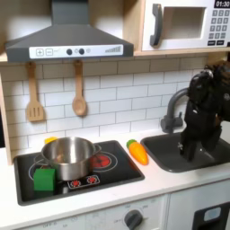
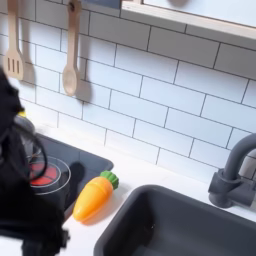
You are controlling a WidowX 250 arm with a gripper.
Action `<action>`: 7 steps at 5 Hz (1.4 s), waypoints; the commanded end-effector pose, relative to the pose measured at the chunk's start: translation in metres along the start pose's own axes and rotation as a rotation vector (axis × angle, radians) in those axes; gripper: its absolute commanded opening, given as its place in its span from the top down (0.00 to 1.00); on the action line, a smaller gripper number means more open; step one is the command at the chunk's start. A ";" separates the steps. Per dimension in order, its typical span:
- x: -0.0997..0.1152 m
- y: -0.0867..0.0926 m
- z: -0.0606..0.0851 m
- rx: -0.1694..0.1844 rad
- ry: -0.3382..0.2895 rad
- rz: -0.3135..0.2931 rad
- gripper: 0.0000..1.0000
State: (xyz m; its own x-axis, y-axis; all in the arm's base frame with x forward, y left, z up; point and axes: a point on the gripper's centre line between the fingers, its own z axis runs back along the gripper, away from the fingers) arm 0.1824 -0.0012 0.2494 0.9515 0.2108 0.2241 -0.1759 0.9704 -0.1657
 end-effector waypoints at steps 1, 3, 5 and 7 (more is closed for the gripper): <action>0.031 0.008 0.017 0.050 -0.136 0.046 0.00; 0.043 0.026 0.029 0.125 -0.200 0.083 0.00; 0.072 0.035 0.030 0.073 -0.236 0.215 0.00; 0.097 0.038 0.031 0.049 -0.294 0.245 0.00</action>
State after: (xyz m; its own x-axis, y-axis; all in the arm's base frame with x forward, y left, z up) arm 0.2594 0.0603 0.2946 0.7674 0.4541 0.4527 -0.4090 0.8904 -0.1999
